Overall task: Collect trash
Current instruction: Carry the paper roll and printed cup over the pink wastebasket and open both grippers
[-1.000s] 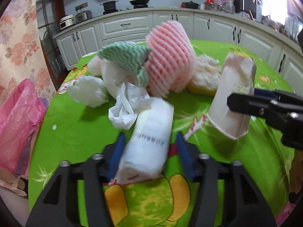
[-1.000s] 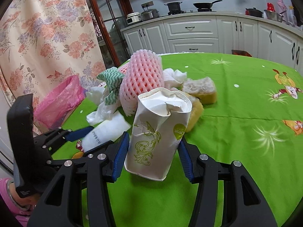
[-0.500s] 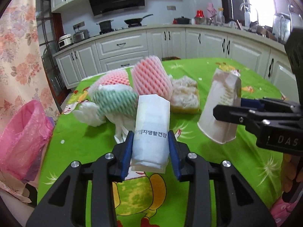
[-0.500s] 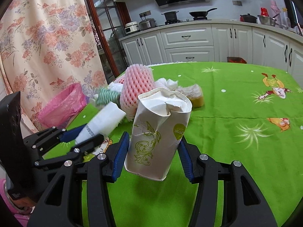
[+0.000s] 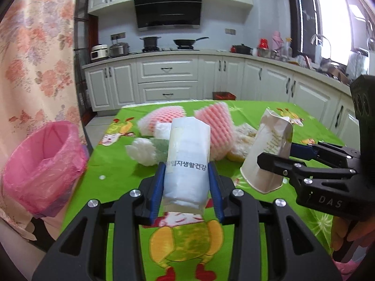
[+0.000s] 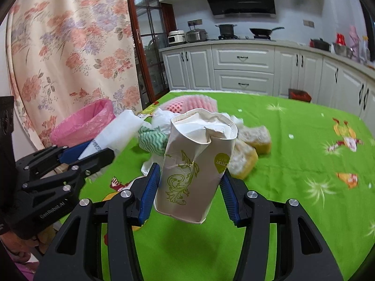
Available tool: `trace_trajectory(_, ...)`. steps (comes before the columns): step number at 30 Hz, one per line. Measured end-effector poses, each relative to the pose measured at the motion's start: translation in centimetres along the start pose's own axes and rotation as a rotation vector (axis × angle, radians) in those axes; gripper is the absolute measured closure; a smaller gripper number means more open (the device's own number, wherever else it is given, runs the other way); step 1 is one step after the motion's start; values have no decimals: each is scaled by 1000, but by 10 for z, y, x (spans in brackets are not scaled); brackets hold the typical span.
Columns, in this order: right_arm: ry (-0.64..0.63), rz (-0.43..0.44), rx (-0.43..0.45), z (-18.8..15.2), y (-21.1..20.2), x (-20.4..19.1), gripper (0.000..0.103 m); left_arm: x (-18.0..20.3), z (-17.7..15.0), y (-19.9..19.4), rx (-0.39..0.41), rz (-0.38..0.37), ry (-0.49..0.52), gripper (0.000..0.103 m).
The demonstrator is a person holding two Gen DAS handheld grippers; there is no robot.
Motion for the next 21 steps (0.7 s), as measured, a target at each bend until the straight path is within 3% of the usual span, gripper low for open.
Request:
trace_trajectory(11, -127, 79, 3, 31, 34, -67, 54, -77, 11, -24, 58, 97, -115, 68)
trace_trajectory(21, -243, 214, 22, 70, 77, -150, 54, -183, 14, -50, 91, 258, -224, 68)
Point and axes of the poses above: each gripper's, at about its wrist camera, not at the fingertips, and y roughly the way its jaws point, x to its right, z to its top, the point moved 9 cm from there along y, roughly the way its jaws point, and after that the axes turned 2 degrees about z, right-handed, at the moved point
